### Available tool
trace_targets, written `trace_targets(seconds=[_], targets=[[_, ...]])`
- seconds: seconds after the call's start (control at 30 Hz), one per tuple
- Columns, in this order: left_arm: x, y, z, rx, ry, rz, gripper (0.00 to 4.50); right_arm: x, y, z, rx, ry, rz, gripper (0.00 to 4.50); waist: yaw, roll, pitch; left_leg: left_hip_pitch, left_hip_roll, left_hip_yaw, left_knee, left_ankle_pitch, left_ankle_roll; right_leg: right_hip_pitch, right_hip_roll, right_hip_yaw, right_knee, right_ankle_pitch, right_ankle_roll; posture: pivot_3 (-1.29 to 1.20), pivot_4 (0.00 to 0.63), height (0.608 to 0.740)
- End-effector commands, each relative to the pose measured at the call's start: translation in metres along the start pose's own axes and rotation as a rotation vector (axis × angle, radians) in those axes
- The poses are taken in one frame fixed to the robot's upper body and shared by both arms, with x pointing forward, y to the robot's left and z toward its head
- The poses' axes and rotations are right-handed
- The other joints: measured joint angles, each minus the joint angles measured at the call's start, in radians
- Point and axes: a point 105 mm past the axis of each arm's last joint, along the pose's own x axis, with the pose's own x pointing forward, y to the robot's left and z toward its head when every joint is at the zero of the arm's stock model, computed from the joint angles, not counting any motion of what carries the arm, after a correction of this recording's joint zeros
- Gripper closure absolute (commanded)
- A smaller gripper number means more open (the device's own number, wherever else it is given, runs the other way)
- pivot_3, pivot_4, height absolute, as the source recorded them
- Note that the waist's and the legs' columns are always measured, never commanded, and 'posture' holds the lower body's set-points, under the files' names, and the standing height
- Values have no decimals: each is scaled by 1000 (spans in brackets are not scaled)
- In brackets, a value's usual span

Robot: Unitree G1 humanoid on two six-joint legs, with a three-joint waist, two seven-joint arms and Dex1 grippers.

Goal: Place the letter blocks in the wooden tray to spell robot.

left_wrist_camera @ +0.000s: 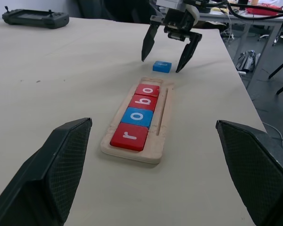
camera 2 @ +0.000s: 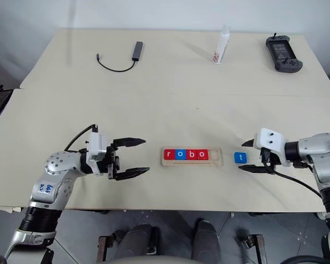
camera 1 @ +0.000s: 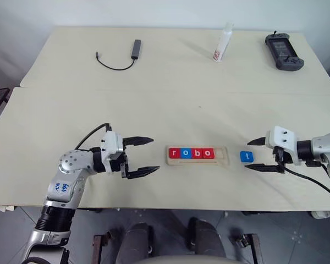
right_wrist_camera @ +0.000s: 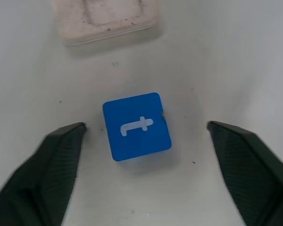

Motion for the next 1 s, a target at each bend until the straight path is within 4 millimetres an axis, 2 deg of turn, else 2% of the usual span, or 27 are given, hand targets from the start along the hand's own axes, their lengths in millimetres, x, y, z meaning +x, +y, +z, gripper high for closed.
trace_targets(seconds=[0.03,0.17,0.2,0.43,0.57,0.73,0.93,1.0], targets=[[-2,-1,11,58,-10,10,0,4,3,-3,1,19,51,1597,-1,0,0,0,0,0,0,0,0,0,0,0,0,0,0,0,150,740],[-3,0,12,67,-10,26,0,3,-3,5,-17,9,42,2909,-1,0,0,1,0,0,1,0,0,1,0,0,0,0,0,0,150,740],[-3,0,12,69,-10,31,0,2,-6,8,-20,5,40,3048,-1,0,0,1,0,0,1,0,0,1,0,0,1,0,0,0,150,740],[-3,0,13,67,-16,40,0,3,-9,46,-93,-41,85,3040,-1,0,0,0,1,0,1,0,0,0,0,0,1,0,0,0,150,740],[-1,-3,13,61,-24,52,0,15,-6,65,-89,-61,131,3040,0,0,0,0,0,0,1,0,0,0,0,0,1,0,0,0,150,740],[2,-6,11,46,-34,70,0,32,-1,66,-109,-44,164,3040,4,0,0,-1,0,-1,1,0,0,0,0,0,1,0,0,0,150,740],[0,-8,11,43,-30,89,0,42,2,69,-98,-50,184,3040,0,0,0,-1,0,-1,1,0,0,-1,0,0,1,0,0,0,150,740],[-1,-7,11,44,-28,95,0,42,3,68,-76,-48,191,2311,0,0,0,-1,0,-1,1,0,0,-1,0,0,1,0,0,0,150,740]])
